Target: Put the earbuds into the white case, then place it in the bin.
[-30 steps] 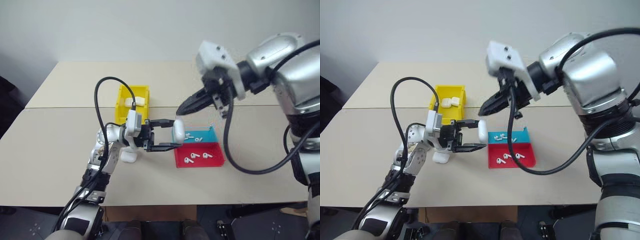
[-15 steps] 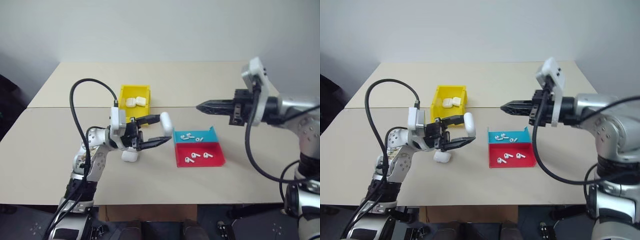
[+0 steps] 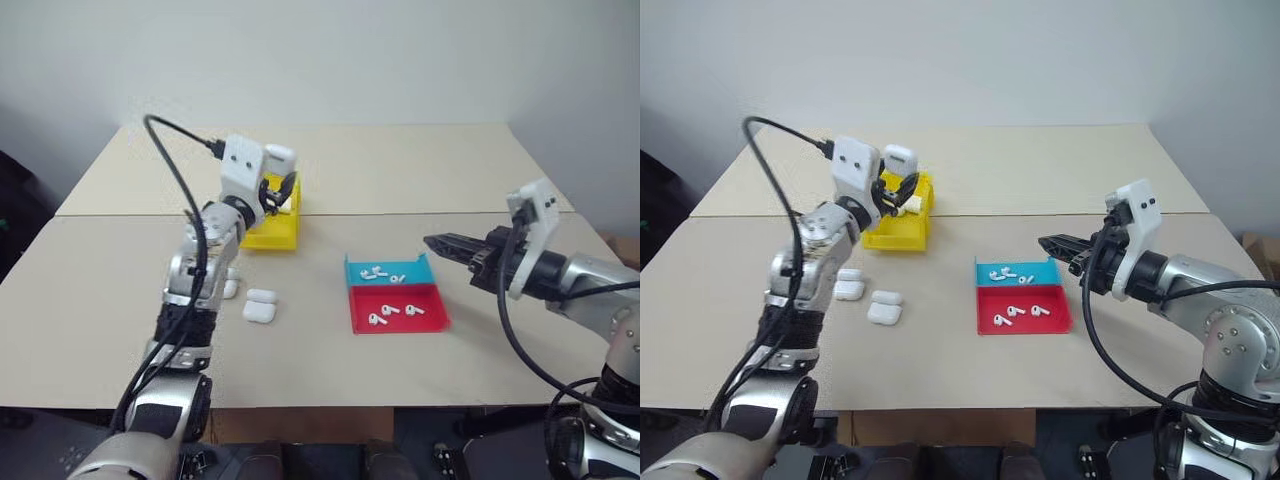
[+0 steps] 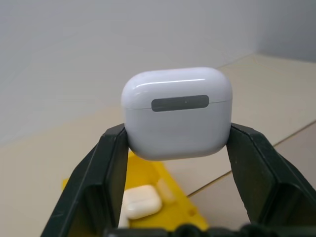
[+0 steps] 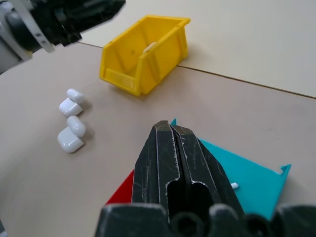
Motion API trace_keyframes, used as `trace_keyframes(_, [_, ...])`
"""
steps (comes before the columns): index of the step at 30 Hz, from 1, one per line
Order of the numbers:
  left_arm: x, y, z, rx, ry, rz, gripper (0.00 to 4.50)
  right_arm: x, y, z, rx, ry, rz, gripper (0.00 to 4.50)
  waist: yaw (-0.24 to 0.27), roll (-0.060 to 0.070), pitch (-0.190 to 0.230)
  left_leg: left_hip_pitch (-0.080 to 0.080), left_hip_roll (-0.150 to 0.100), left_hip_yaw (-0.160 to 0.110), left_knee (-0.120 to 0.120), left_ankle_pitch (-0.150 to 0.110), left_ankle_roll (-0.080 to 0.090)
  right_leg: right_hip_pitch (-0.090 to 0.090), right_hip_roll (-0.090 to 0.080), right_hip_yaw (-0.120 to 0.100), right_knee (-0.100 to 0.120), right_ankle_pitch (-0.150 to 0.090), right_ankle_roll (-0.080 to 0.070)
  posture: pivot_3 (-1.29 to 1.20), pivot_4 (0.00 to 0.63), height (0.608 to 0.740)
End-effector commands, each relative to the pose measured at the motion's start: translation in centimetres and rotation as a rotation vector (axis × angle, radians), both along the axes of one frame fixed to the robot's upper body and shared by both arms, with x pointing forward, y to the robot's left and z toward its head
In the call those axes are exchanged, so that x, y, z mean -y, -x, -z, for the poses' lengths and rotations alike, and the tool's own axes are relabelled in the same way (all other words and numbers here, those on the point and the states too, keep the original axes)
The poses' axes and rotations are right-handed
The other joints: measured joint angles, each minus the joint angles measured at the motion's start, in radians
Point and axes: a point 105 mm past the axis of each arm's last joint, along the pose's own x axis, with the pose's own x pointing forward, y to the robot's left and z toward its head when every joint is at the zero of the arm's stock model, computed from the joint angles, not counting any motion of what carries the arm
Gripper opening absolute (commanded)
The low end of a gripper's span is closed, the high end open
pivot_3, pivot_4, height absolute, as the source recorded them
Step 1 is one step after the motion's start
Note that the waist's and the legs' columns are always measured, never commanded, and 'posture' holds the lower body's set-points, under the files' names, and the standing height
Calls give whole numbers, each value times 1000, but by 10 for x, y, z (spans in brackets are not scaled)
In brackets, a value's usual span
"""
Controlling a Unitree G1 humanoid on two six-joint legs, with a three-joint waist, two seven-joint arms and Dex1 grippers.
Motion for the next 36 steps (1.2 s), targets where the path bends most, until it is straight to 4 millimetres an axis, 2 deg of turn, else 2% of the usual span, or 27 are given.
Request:
trace_keyframes(1, [-9, -17, -7, 21, -44, -148, 2743, 2, 4, -9, 47, 12, 18, 16, 1, 0, 0, -1, 0, 0, 0, 0, 0, -1, 0, 0, 1, 0, 0, 0, 150, 740])
trace_keyframes(4, [-11, -27, 1, -27, -24, -193, 2743, 4, 2, -9, 46, 14, 34, 16, 3, 0, 0, -2, 0, 0, 0, 0, 0, -1, -1, 0, 1, 0, 0, 0, 150, 740])
trace_keyframes(7, [-4, -30, 5, -40, -9, -141, 2743, 6, 1, -8, 44, 15, 46, 16, 3, -1, 0, -2, -1, 0, 0, 0, 0, -1, -1, 0, 1, 0, 0, 0, 150, 740])
trace_keyframes(12, [-2, -35, 11, -46, -30, -159, 4441, 7, 1, -7, 41, 15, 66, 0, 2, -1, 0, -2, -1, 0, 0, 0, 0, -1, -1, 0, 1, 0, 0, 0, 150, 740])
trace_keyframes(15, [2, -36, 10, -27, -46, -146, 4441, 7, 1, -6, 41, 15, 67, 0, 2, -1, 0, -1, -1, 0, 0, 0, 0, -1, -1, 0, 1, 0, 0, 0, 150, 740])
trace_keyframes(19, [11, -23, -11, 56, 47, -23, 4441, 7, 5, -2, 35, 31, 67, 0, 3, -1, 0, -2, -1, 0, 0, 0, 0, -1, -1, 0, 1, 0, 0, 0, 150, 740])
trace_keyframes(22, [14, -7, -19, 51, 166, 132, 4441, 7, 13, 6, 44, 117, 52, 0, 3, -1, 0, -3, 0, 0, 0, 0, 0, -1, -1, 0, 0, 0, 0, 0, 150, 740])
trace_keyframes(26, [8, 18, -8, -9, 235, 296, 4441, 5, 29, 17, 150, 328, -29, 0, 0, 0, 0, -2, 0, 0, 0, 0, 0, -1, -1, 0, -1, 0, 0, 0, 150, 740])
trace_keyframes(29, [5, 44, 3, -63, 229, 442, 4441, 10, 35, 25, 229, 439, -57, 0, -7, 0, 0, 0, 0, 1, 0, 0, 0, 0, -1, 0, 0, 0, 0, 0, 150, 740])
trace_keyframes(32, [-7, 85, 19, -108, 187, 587, 4441, 22, 38, 28, 348, 515, -70, 0, -11, -1, 0, 1, 0, 1, 0, 1, -2, 0, 0, 1, 1, 0, 0, 0, 150, 740])
trace_keyframes(36, [-19, 130, 39, -196, 72, 708, 4441, 39, 44, 31, 327, 552, -126, 0, -6, -1, 1, 6, 1, 2, -1, 1, -2, 5, 0, 1, 0, 0, 0, 0, 150, 740])
